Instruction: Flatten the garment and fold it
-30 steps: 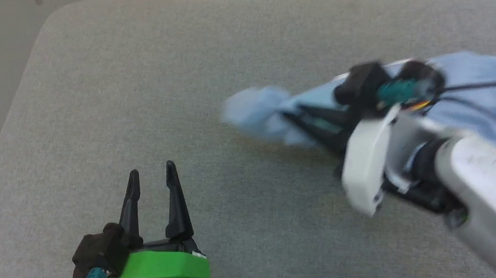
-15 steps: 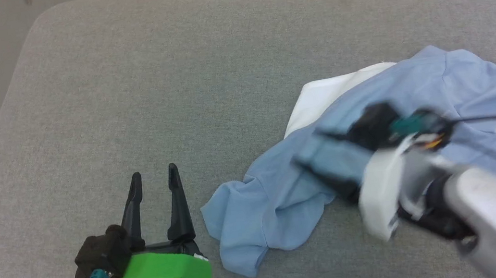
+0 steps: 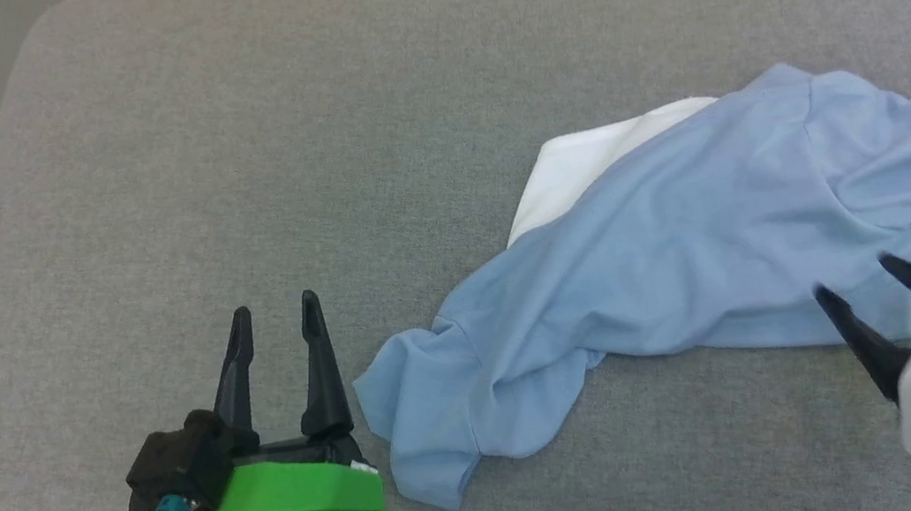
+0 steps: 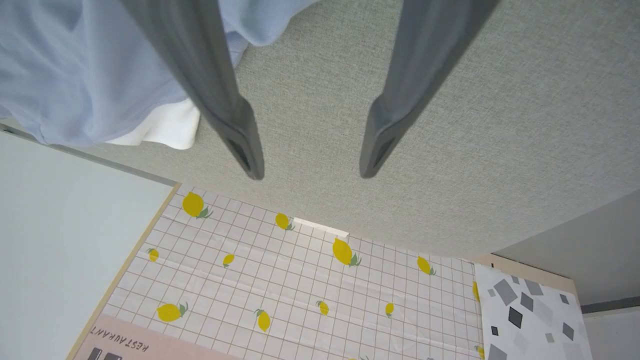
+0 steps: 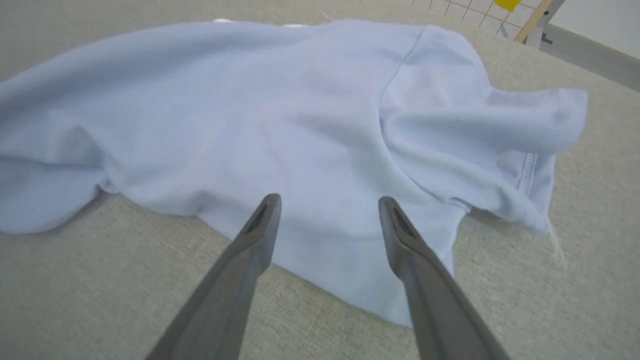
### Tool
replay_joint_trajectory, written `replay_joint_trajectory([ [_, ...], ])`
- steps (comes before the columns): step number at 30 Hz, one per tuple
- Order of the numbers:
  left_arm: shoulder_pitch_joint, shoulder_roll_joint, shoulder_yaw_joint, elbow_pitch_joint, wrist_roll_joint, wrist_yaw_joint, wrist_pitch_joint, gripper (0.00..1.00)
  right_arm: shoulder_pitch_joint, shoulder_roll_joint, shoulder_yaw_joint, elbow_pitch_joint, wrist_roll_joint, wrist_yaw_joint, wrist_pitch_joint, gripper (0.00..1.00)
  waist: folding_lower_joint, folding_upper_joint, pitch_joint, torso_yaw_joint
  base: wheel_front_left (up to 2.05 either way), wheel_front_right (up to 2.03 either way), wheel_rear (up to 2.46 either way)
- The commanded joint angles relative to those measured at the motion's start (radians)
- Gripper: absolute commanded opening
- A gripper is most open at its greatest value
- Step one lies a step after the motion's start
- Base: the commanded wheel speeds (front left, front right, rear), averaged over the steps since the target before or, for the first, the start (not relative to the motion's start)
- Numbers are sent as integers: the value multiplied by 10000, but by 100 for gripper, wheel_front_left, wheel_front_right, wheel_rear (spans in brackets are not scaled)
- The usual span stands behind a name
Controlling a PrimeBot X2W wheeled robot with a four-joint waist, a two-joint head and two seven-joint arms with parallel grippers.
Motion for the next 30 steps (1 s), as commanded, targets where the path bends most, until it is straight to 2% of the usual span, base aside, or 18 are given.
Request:
replay_joint_trajectory([
  [1, -83, -34, -13, -29, 51, 30, -47, 100, 179, 75, -161, -97, -133, -15, 72, 100, 0, -1, 209, -25, 0, 0, 0],
  [5, -262, -34, -110, 49, 73, 0, -47, 100, 423, 87, -315, 264, -642, -15, 161, 100, 0, -1, 375, -1, 0, 0, 0],
  [9, -376, -34, -153, 164, 108, -35, -47, 100, 74, -20, 139, 1222, -951, -15, 202, 100, 0, -1, 400, -7, 0, 0, 0],
  [10, -382, -34, -150, 185, 121, -37, -47, 100, -41, -40, 270, 1427, -967, -15, 213, 80, 0, -1, 379, -27, 0, 0, 0],
  [11, -380, -34, -139, 207, 137, -40, -47, 100, -217, -40, 360, 1631, -980, -15, 166, 42, 0, -1, 352, -54, 0, 0, 0],
  [12, -374, -34, -126, 222, 155, -45, -47, 100, -378, -64, 402, 1733, -1050, -15, 55, 9, 0, -1, 327, -83, 0, 0, 0],
  [13, -358, -34, -101, 244, 185, -51, -47, 100, -565, -120, 471, 1853, -1148, -15, -52, 0, 0, -1, 281, -133, 0, 0, 0],
  [19, -176, -34, 51, 310, 274, -146, -47, 100, -1247, -218, 316, 1657, -845, -15, -366, 0, 0, -1, -149, -468, 0, 0, 0],
  [25, 119, -34, 123, 305, 252, -152, -47, 100, -669, -482, -206, 274, 34, -15, 361, 0, 0, -1, -594, -787, 0, 0, 0],
  [26, 154, -34, 137, 300, 253, -152, -47, 100, -547, -492, -305, 106, 64, -15, 366, 5, 0, -1, -622, -827, 0, 0, 0],
  [27, 185, -34, 159, 293, 254, -158, -47, 100, -415, -438, -432, -57, 88, -15, 298, 75, 0, -1, -644, -868, 0, 0, 0],
  [28, 198, -34, 183, 284, 255, -171, -47, 100, -292, -356, -537, -142, 80, -15, 226, 100, 0, -1, -649, -894, 0, 0, 0],
  [30, 193, -34, 248, 250, 284, -205, -47, 100, -125, -202, -587, -190, 37, -15, 121, 100, 0, -1, -608, -933, 0, 0, 0],
])
